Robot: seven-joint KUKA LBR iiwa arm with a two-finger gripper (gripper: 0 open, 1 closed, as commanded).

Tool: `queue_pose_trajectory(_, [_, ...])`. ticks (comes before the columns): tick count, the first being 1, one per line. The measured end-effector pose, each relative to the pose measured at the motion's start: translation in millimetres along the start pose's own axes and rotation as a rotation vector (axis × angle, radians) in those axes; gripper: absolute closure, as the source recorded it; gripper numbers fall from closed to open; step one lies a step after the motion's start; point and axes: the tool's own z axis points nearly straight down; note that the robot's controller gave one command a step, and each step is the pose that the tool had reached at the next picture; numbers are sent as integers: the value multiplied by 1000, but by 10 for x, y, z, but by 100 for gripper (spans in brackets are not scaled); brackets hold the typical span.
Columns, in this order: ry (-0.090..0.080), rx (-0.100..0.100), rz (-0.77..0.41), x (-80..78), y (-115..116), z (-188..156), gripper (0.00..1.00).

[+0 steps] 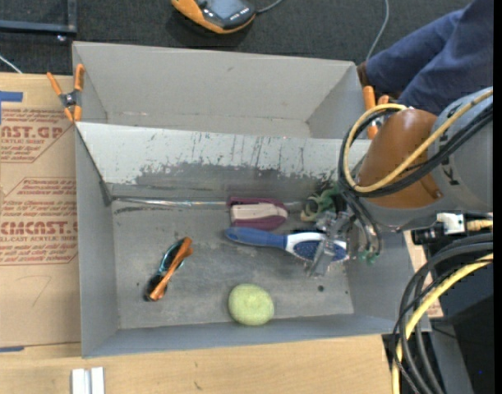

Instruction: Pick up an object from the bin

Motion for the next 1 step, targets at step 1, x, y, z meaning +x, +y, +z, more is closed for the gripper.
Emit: queue_pose_trajectory(1, [6,0,0,14,1,-229,100])
